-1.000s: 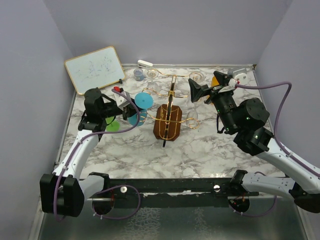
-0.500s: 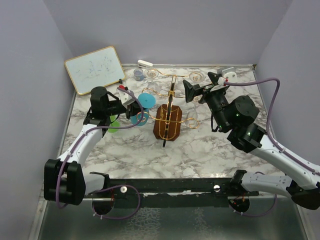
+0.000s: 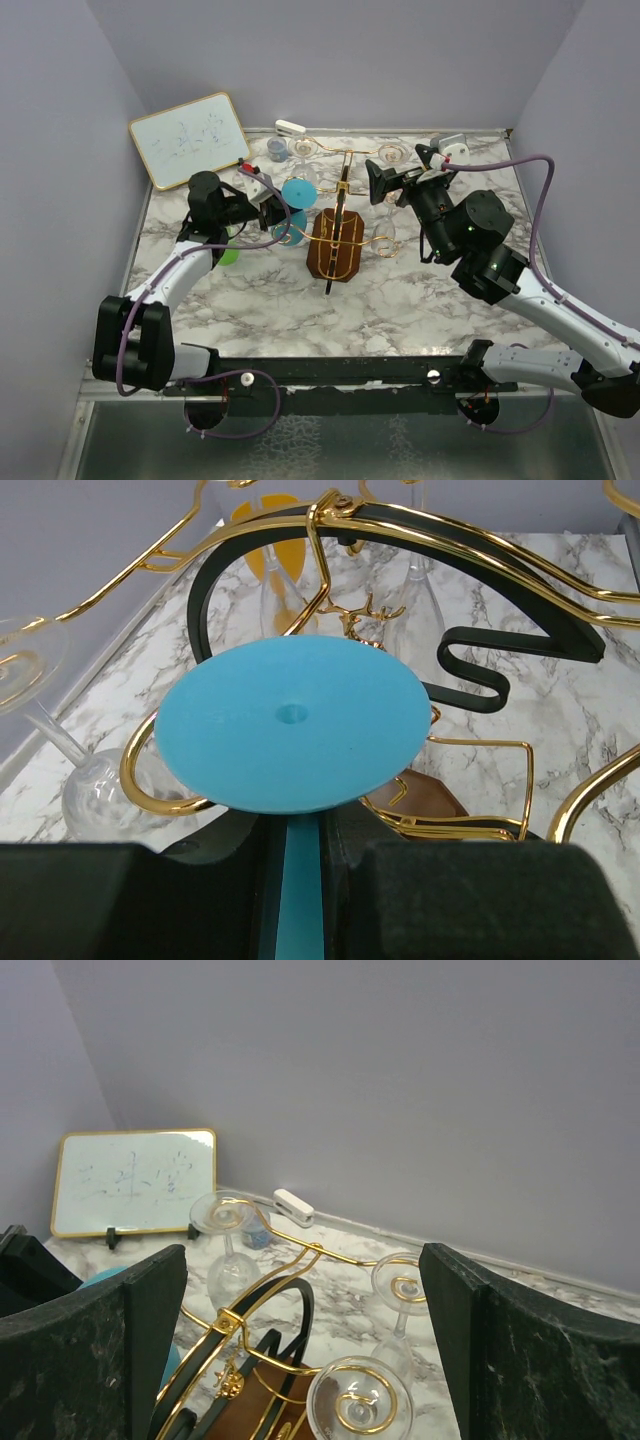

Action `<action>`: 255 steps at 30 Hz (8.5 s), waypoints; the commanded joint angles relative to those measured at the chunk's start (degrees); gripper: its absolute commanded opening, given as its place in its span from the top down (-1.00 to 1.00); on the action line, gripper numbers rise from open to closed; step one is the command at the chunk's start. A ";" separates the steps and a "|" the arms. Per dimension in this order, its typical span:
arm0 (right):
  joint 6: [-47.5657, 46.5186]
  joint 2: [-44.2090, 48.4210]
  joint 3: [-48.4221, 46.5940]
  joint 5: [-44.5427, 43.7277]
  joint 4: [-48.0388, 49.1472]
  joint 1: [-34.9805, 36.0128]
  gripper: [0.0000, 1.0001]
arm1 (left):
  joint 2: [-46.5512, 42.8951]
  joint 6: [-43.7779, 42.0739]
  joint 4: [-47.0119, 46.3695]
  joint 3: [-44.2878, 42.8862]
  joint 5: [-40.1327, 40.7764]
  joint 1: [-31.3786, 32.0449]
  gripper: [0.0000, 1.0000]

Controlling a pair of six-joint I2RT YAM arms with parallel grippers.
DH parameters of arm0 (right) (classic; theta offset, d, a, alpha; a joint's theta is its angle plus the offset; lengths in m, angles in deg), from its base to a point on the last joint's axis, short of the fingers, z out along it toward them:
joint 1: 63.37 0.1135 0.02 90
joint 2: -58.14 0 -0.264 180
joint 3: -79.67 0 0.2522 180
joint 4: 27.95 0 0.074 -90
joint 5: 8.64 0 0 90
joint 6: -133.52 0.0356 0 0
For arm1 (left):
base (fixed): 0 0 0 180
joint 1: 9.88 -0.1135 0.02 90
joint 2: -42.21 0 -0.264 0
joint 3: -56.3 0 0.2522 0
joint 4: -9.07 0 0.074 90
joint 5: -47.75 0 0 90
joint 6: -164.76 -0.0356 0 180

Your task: Place the wine glass upside down on the wine glass rack

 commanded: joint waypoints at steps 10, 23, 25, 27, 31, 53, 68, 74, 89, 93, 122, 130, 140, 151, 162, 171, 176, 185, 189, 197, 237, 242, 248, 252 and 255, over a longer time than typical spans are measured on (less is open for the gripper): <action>-1.57 -0.67 -0.60 -1.13 0.15 -0.14 -0.99 | 3.58 5.24 -9.94 -0.08 3.86 0.41 1.00; -2.22 -0.57 -0.53 -1.31 -0.09 -0.15 -0.99 | 5.38 11.53 -16.78 0.78 11.58 0.68 1.00; -2.21 -0.47 -0.35 -1.35 -0.07 -0.08 -0.99 | 5.69 11.77 -17.04 0.85 11.92 0.75 1.00; -2.21 -0.45 -0.25 -1.34 -0.09 -0.13 -0.99 | 6.07 11.79 -16.99 0.79 12.48 0.77 1.00; -2.28 -0.51 -0.25 -1.21 -0.17 -0.13 -0.99 | 6.89 11.43 -16.65 0.61 13.60 0.92 1.00; -2.79 -0.33 0.78 -1.56 -0.08 -0.16 -0.99 | 9.54 13.09 -17.33 -0.12 27.54 2.71 1.00; -3.44 0.22 1.86 -2.07 -0.08 -0.14 -0.99 | 9.37 15.06 -16.16 -1.52 30.63 1.65 0.86; -4.11 0.93 1.95 -2.53 0.00 -0.10 -0.99 | 8.08 15.09 -16.25 -0.17 29.36 0.94 0.89; -3.88 1.85 2.78 -2.70 0.02 -0.14 -0.99 | 3.37 14.45 -14.97 4.41 21.14 1.19 0.99; -3.71 2.19 3.17 -2.63 -0.01 -0.13 -0.99 | 2.24 14.42 -14.35 5.57 19.90 1.72 1.00; -4.62 3.73 5.19 -3.14 0.67 -0.09 -0.99 | -5.11 7.28 0.87 6.89 27.30 2.62 -0.34; -4.67 3.93 5.55 -2.89 0.69 -0.13 -0.99 | -7.66 5.51 3.56 6.78 27.78 0.34 -0.41; -3.95 3.44 5.32 -3.03 0.73 -0.13 -0.99 | -9.82 2.44 8.54 5.52 27.97 -3.36 -0.50; -1.11 5.81 3.53 -2.50 -5.24 -0.06 -0.99 | -11.66 -0.88 34.20 -8.84 33.59 -11.57 -0.47; 19.41 10.04 -1.21 -11.92 -22.57 -0.06 -0.99 | -2.72 -4.11 74.27 -31.75 51.45 -13.17 0.71; 18.19 19.50 2.94 6.83 -26.70 -0.06 -0.99 | 3.91 -4.61 82.53 -37.89 44.06 -19.31 0.56; 18.84 23.42 3.14 3.85 -27.79 -0.06 -0.99 | 6.36 -4.42 80.75 -35.82 46.25 -19.46 0.54; 20.26 19.63 2.59 6.93 -29.33 -0.08 -0.99 | 8.94 -4.22 75.52 -31.39 50.36 -19.45 0.48; 20.85 18.73 2.99 7.99 -28.50 -0.06 -0.99 | 8.25 -4.27 74.43 -30.39 51.23 -19.49 0.46; 21.02 17.28 2.67 7.78 -29.20 -0.06 -0.99 | 5.75 -4.42 75.92 -31.96 51.39 -19.49 0.46; 23.66 17.73 5.31 6.67 -29.09 -0.06 -0.99 | 7.88 -3.95 73.76 -26.64 49.75 -19.48 0.75; 23.62 17.21 5.71 4.89 -28.91 -0.06 -0.99 | 7.99 -4.77 75.77 -28.70 47.38 -19.51 1.00; 22.96 13.94 3.02 3.89 -25.24 -0.06 -0.99 | -3.22 -11.96 67.56 -41.76 64.51 -15.78 1.00; 22.52 8.25 -1.55 -0.54 -24.58 -0.06 -0.99 | -8.09 -26.37 49.34 -42.54 74.90 -10.20 1.00; 22.15 5.47 -3.32 0.47 -20.55 -0.10 -0.99 | -10.19 -36.76 34.21 -38.88 78.45 -4.02 1.00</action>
